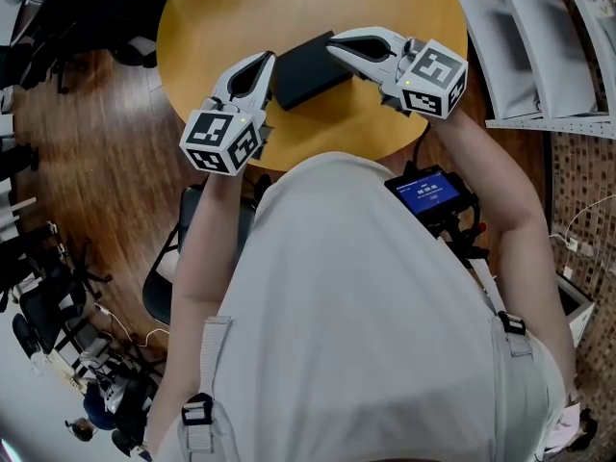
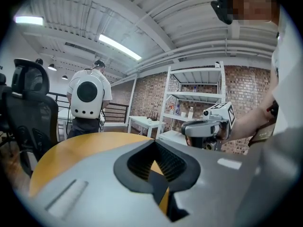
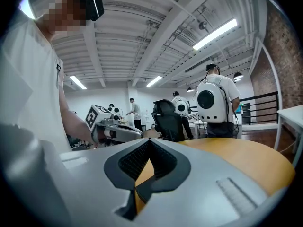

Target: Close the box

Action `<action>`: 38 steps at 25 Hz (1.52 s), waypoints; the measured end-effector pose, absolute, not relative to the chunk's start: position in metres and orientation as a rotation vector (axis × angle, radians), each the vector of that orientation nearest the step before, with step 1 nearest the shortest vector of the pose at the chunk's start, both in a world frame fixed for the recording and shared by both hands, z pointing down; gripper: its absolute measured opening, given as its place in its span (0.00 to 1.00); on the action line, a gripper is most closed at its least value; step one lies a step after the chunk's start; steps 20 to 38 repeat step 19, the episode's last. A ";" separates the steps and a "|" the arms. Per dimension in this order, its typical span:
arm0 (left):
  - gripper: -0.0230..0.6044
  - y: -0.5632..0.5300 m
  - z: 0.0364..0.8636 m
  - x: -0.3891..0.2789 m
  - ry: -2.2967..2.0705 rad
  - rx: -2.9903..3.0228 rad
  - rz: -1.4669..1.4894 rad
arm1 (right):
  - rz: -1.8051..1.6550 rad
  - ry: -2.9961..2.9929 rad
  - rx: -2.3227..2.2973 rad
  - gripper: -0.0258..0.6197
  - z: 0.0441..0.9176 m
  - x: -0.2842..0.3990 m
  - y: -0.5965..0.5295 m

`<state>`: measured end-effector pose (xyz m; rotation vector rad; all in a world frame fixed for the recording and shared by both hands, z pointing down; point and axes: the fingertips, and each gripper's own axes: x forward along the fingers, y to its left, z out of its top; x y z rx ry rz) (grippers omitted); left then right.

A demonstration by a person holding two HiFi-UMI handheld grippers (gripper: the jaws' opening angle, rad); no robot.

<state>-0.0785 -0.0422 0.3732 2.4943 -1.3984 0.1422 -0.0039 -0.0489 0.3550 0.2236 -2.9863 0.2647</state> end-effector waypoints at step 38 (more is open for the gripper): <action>0.04 -0.039 0.378 -0.075 -1.389 2.499 0.164 | 0.263 -2.988 0.197 0.04 0.357 -0.004 -0.045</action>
